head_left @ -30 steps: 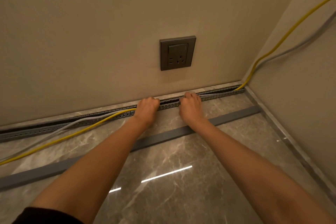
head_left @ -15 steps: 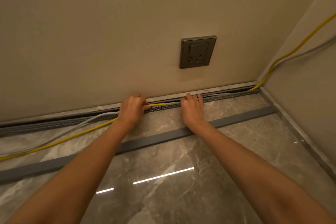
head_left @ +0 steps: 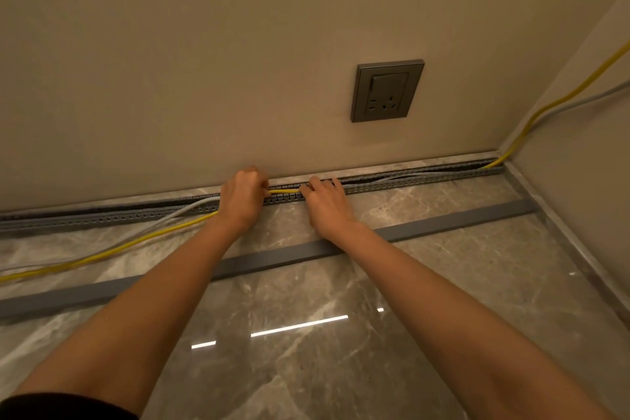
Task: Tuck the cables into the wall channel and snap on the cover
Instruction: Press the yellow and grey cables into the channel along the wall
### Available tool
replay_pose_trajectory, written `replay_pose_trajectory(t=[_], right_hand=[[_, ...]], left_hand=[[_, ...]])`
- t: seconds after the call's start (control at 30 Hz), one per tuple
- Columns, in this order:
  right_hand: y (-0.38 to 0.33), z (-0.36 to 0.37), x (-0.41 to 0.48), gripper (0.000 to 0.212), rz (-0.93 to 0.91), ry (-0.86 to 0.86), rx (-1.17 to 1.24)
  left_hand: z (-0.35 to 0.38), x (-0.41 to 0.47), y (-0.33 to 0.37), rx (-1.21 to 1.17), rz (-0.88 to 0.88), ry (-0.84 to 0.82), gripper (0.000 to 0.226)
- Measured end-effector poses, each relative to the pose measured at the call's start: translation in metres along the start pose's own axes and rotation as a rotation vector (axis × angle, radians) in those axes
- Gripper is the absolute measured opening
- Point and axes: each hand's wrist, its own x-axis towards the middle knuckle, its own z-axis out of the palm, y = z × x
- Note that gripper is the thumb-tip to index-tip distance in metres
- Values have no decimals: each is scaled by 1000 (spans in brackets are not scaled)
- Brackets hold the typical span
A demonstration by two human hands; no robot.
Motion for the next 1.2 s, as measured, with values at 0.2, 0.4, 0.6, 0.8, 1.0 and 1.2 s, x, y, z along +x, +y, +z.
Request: replay_pose_trajectory(t=[0.2, 0.4, 0.6, 0.8, 1.0, 1.2], right_hand=[[7, 1, 4, 52, -23, -67, 58], [10, 4, 0, 56, -60, -43, 64], [13, 13, -12, 66, -115, 25, 53], [10, 6, -8, 55, -62, 13, 93], [-2, 0, -2, 51, 67, -60, 101], [-35, 1, 0, 48, 154, 35, 116]], left_hand=[[2, 0, 20, 229, -3, -75, 21], [5, -12, 34, 409, 13, -199, 26], [9, -11, 21, 282, -36, -180, 26], [5, -21, 8, 26, 68, -71, 28], [-1, -25, -5, 126, 150, -54, 24], [-17, -30, -36, 336, 65, -63, 30]])
